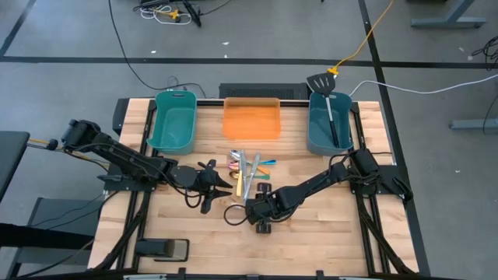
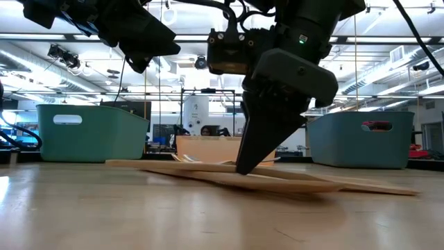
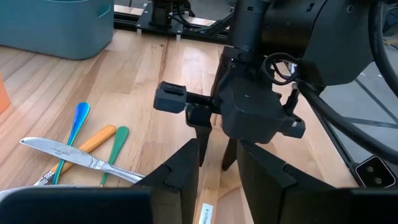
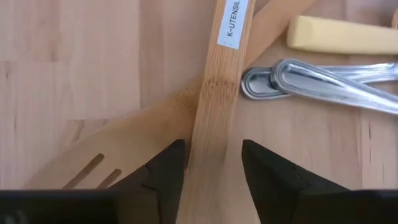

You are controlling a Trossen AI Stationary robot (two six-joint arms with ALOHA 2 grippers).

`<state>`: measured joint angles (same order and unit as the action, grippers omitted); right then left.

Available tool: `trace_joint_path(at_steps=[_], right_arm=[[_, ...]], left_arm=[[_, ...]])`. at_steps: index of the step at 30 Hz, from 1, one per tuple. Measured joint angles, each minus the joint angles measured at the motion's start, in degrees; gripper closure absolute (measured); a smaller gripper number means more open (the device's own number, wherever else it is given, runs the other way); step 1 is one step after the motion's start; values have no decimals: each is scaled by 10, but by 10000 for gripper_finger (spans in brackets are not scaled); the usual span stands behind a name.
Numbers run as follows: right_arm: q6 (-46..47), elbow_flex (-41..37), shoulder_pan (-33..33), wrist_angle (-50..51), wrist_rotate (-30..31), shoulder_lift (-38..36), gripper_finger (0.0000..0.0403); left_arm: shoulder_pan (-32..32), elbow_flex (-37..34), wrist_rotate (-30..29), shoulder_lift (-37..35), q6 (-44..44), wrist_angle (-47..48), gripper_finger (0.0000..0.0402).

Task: Pick & Place Kitchen Items
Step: Put the top brown spatula into the blue bin

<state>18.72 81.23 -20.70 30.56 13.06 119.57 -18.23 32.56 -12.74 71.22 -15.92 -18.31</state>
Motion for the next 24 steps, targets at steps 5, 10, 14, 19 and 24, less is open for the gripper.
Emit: trace_joint_path(at_steps=[5,10,14,19,24], right_arm=[[14,0,0,6,-2,0,295],[16,2,0,7,-2,-4,381],[16,1,0,7,-10,-2,396],[16,1,0,7,-18,-2,398],[4,0,0,-2,-4,-2,373]], left_arm=[[0,0,0,0,0,0,287],[0,0,0,0,0,0,287],[0,0,0,0,0,2,287],[0,0,1,0,0,2,287],[0,0,1,0,0,2,287]])
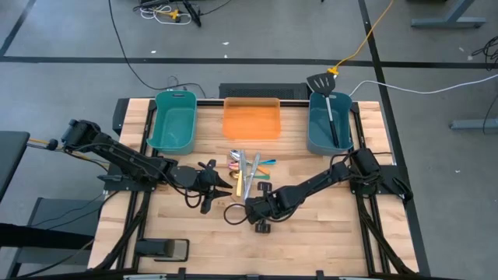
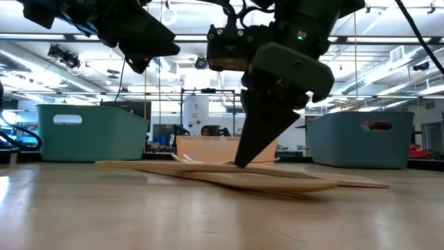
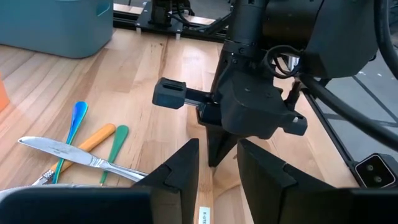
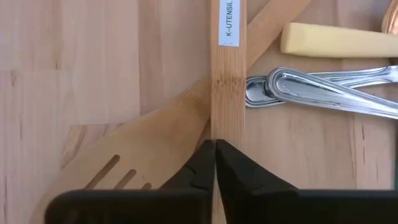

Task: Pick & Place Kitchen Items
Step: Put the top brown spatula into the blue bin, then put the brown spatula into the blue bin

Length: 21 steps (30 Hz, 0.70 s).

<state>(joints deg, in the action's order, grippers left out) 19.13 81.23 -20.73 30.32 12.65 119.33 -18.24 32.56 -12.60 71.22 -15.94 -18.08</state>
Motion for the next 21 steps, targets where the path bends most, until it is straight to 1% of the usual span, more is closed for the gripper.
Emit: trace_joint_path(at_steps=[6,11,16,21], right_arm=[[-11,-1,0,-8,-6,-4,333],[-16,-1,0,-8,0,-5,309],[-17,-1,0,-8,0,-10,294],[-20,0,0,-11,11,-24,290]], left_arm=[[0,0,0,0,0,0,287],[0,0,0,0,0,0,287],[0,0,0,0,0,0,287],[0,0,0,0,0,0,287]])
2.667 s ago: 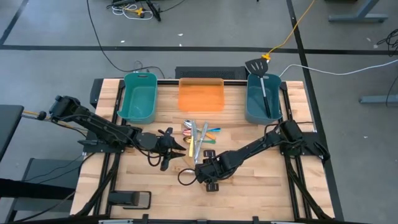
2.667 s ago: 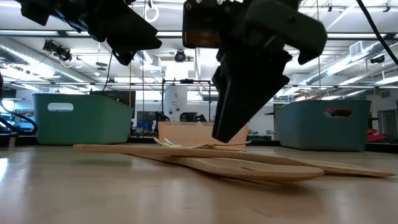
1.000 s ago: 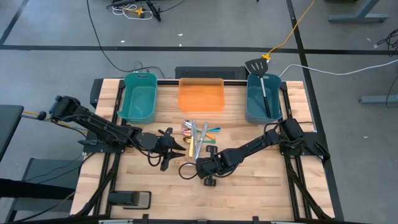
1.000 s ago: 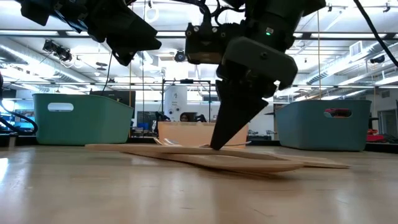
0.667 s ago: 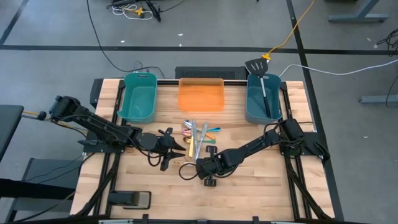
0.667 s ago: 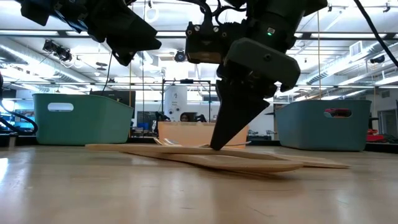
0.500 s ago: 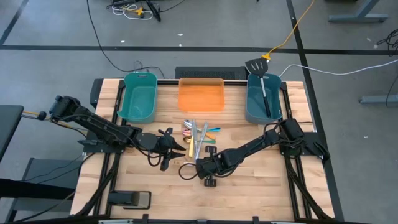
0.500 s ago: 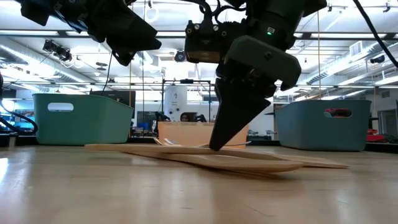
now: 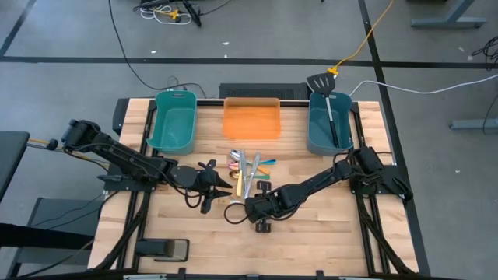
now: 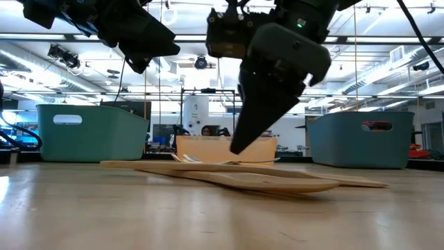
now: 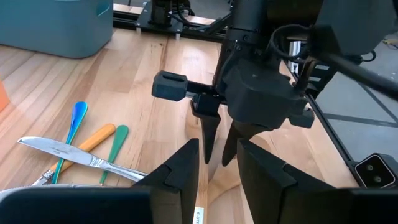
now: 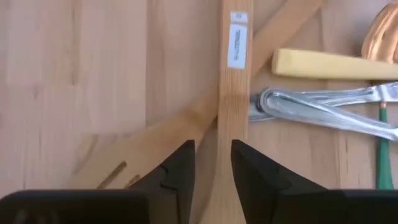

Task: Pick & Place Kitchen Items
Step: Put the brown spatula into the blue bin

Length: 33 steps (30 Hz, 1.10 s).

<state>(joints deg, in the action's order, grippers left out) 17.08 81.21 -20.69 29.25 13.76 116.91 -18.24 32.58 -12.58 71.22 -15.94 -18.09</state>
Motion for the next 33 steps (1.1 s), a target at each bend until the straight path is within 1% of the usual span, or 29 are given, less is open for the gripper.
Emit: trace_joint_path(at_steps=[12,19,23,29,33], right_arm=[[-3,0,16,14,8,-4,289],[-3,0,25,17,-2,-4,289],[0,-15,25,0,-17,-4,289],[2,-39,27,-15,-19,-5,288],[4,-49,27,-42,-23,-6,280]], left_arm=[[0,0,0,0,0,3,287],[0,0,0,0,0,4,287],[0,0,0,0,0,4,287],[0,0,0,0,0,4,287],[0,0,0,0,0,4,287]])
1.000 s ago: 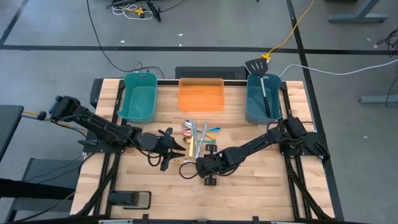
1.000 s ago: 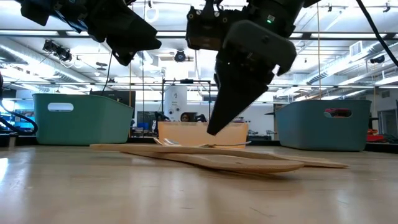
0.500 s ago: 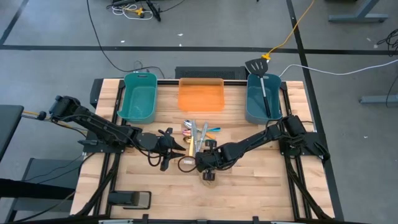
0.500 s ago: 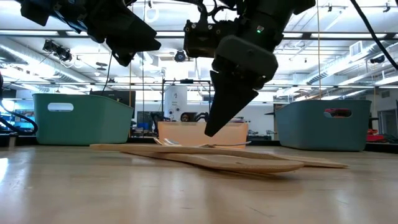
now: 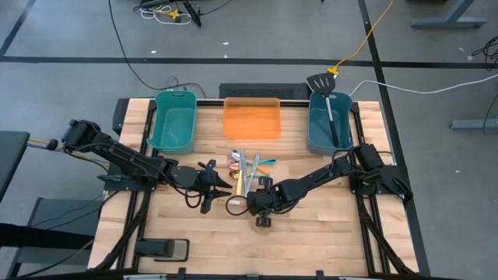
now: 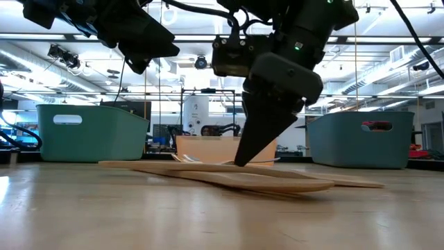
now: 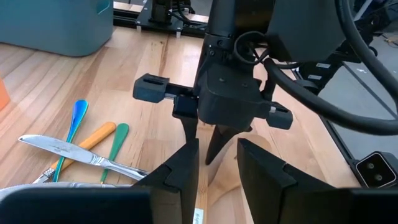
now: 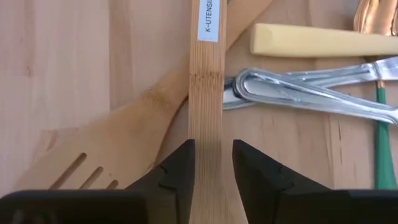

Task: Pick & Place Kitchen Items
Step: Put the brown spatula into the blue bin

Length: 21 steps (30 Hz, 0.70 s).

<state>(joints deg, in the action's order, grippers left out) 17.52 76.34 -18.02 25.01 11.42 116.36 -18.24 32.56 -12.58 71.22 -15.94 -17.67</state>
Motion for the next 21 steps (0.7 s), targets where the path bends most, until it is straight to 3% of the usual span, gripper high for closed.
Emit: trace_joint_path(at_steps=[21], right_arm=[[-4,7,0,-17,-22,2,254]], left_arm=[[0,0,0,0,0,0,287]])
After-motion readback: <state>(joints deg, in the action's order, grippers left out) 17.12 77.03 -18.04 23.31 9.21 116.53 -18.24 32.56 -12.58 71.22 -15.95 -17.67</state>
